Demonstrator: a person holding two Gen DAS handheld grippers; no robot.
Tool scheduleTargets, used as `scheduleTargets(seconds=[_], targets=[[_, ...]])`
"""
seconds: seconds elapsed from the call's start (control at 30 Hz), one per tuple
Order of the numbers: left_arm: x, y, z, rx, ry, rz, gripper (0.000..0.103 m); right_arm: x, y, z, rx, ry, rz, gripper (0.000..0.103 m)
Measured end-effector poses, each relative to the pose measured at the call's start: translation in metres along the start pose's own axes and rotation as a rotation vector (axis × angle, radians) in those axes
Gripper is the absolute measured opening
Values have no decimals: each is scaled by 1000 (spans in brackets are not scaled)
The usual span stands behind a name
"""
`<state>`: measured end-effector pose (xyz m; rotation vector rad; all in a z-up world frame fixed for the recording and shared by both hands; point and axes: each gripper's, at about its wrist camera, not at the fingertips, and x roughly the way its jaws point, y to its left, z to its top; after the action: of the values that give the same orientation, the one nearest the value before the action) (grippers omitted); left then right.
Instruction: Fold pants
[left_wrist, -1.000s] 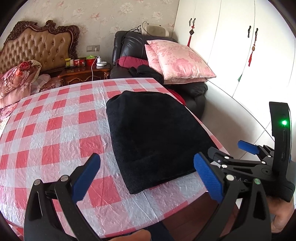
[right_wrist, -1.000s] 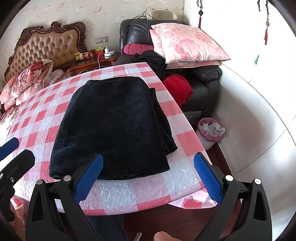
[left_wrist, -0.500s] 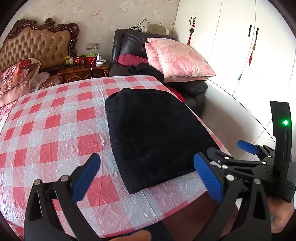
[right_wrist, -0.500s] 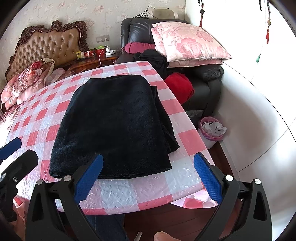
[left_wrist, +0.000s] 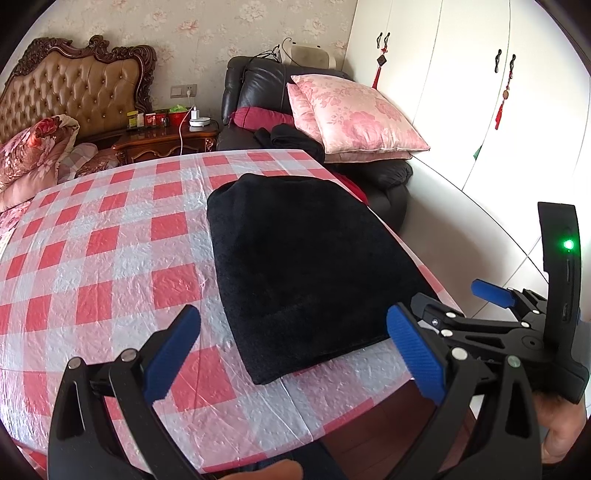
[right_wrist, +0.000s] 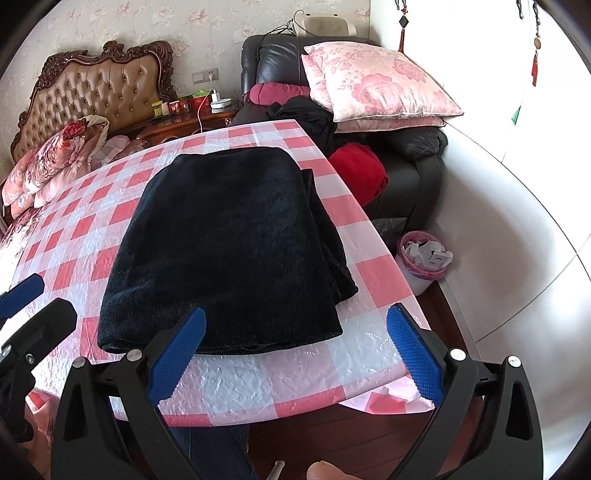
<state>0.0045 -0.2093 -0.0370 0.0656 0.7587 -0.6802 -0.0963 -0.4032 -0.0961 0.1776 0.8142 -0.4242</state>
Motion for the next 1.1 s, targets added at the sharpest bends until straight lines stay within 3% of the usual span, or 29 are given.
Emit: scheduleTargets(seconds=[1.1], targets=[[3, -2, 6, -1, -3, 1, 101, 0, -6, 1, 12, 7, 3, 95]])
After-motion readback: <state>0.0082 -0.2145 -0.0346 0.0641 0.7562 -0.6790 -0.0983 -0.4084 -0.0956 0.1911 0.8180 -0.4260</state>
